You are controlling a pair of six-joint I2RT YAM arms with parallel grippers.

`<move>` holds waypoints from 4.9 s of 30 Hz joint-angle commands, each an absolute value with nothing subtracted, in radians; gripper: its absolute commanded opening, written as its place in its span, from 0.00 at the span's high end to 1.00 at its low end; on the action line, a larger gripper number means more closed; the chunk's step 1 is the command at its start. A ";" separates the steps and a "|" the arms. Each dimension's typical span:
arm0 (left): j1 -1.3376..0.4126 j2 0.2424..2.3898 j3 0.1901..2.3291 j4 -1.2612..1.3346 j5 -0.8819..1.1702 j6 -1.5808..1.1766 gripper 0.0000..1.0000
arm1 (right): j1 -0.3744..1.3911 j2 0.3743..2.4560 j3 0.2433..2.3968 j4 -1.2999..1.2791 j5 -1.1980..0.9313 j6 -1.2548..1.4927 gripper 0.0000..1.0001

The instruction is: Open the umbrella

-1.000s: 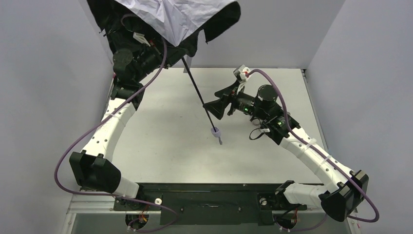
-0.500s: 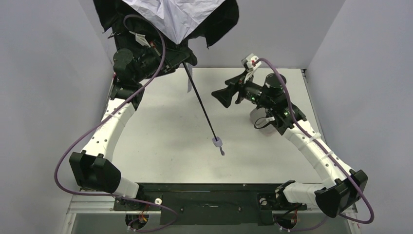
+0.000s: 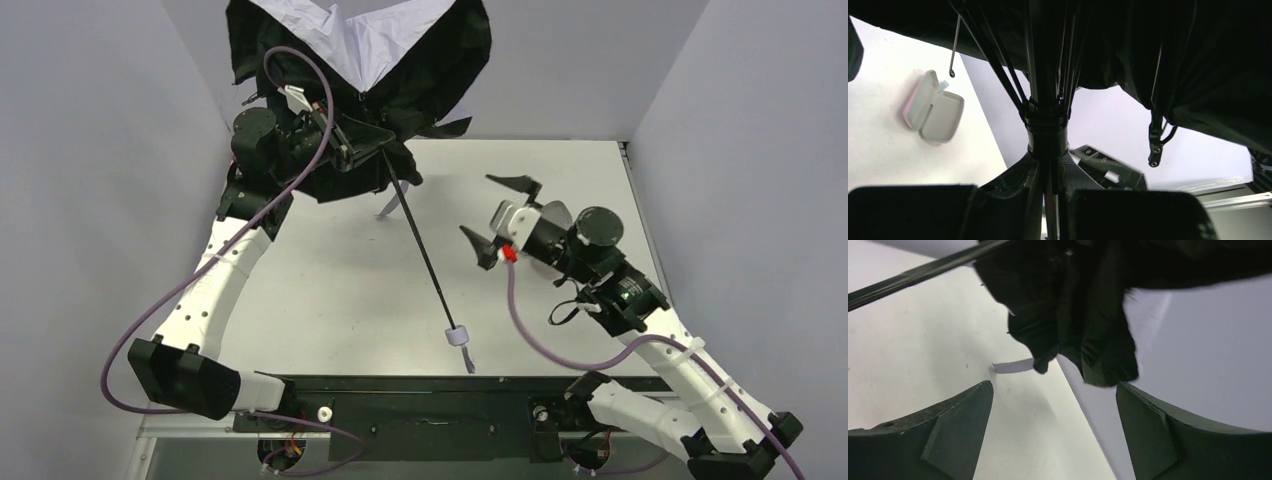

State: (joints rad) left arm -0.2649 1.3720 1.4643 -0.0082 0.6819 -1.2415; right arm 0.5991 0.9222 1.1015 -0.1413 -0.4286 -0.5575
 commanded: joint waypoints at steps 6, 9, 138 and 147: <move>-0.320 1.342 1.437 0.004 0.657 -1.332 1.00 | 0.877 1.023 1.040 0.243 -0.392 -0.945 0.10; -0.328 1.347 1.435 0.002 0.657 -1.326 1.00 | 0.943 1.051 1.059 0.290 -0.443 -0.984 0.11; -0.234 1.647 1.531 0.104 0.400 0.579 1.00 | 0.481 1.318 1.469 0.342 -0.426 0.366 0.40; -0.241 1.543 1.417 0.355 0.524 0.889 1.00 | 0.450 1.053 1.039 0.113 -0.251 0.164 0.26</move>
